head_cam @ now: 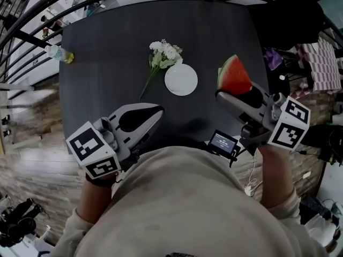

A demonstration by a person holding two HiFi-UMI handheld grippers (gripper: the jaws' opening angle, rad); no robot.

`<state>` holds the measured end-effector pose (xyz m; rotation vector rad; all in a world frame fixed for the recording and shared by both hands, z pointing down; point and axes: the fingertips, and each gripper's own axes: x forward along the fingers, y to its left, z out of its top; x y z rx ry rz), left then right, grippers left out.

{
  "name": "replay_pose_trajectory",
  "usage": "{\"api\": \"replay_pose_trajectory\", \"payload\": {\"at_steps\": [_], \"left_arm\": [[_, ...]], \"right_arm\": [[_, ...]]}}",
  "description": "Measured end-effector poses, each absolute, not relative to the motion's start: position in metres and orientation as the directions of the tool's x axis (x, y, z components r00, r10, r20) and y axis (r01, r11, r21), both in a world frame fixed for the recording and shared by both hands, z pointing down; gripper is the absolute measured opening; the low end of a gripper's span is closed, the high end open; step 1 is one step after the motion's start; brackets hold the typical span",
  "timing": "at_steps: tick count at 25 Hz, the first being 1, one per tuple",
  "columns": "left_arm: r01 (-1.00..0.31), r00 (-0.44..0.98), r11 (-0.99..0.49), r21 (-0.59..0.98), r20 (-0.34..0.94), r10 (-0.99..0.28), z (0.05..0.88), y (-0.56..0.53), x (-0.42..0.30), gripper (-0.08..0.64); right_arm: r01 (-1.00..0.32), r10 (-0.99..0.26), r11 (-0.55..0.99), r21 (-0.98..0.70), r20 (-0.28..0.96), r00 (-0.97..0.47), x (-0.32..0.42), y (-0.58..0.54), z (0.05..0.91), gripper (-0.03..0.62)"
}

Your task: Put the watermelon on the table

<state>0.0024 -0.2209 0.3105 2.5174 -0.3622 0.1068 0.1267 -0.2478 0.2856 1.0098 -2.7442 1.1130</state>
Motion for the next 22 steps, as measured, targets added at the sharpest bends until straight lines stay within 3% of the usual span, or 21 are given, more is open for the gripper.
{"api": "replay_pose_trajectory", "payload": {"at_steps": [9,22], "left_arm": [[-0.359,0.925,-0.733,0.577,0.113,-0.363,0.319,-0.23,-0.017,0.008],[-0.433,0.888,-0.678,0.595,0.153,-0.433,0.338,-0.226,-0.034,0.008]], "right_arm": [[-0.593,-0.496,0.55,-0.589,0.34,-0.799,0.119,-0.264,0.313,0.229],[-0.588,-0.391,0.587,-0.556,0.442,-0.808,0.098,-0.283,0.353,0.229]]}}
